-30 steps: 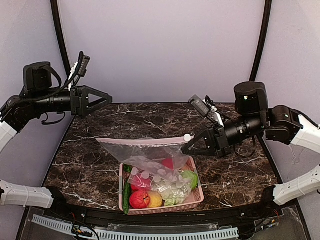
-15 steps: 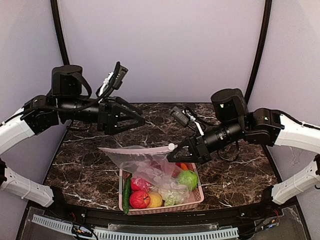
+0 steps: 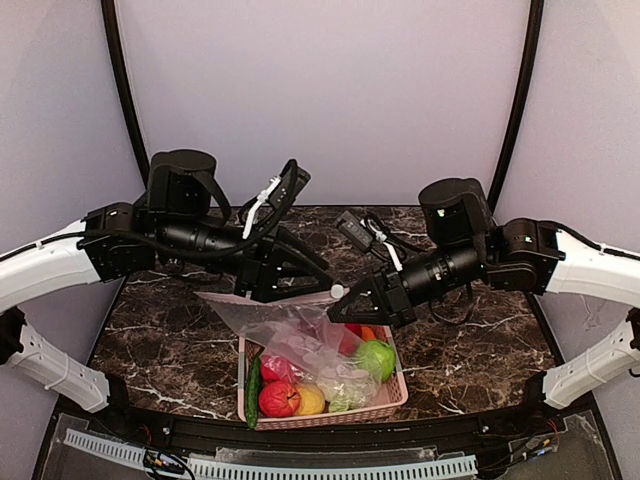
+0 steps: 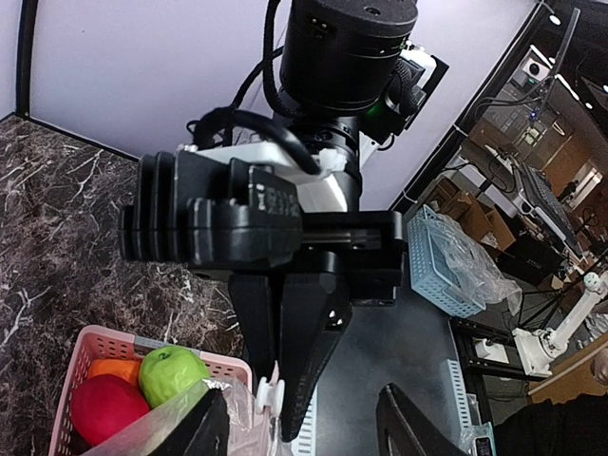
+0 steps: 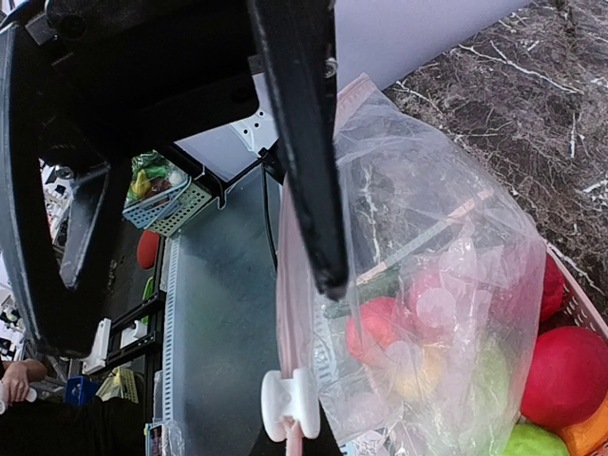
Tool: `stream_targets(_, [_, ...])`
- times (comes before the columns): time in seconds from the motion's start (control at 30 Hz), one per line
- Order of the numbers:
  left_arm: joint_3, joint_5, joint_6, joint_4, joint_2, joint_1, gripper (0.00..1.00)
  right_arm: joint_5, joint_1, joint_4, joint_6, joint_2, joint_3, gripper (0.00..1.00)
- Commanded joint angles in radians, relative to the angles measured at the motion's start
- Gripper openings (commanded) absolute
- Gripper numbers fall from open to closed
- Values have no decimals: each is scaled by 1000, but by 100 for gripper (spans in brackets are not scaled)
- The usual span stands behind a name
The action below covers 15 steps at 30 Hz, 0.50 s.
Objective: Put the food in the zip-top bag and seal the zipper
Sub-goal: Unzip the zipper of the food storage bag.
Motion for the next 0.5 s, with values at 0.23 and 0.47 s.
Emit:
stream_targets(0.23, [-39, -14, -14, 63, 23, -5, 51, -3, 13, 39, -3, -15, -8, 0])
stream_targets(0.47, [-44, 29, -22, 73, 53, -5, 34, 13, 13, 39, -5, -25, -15, 0])
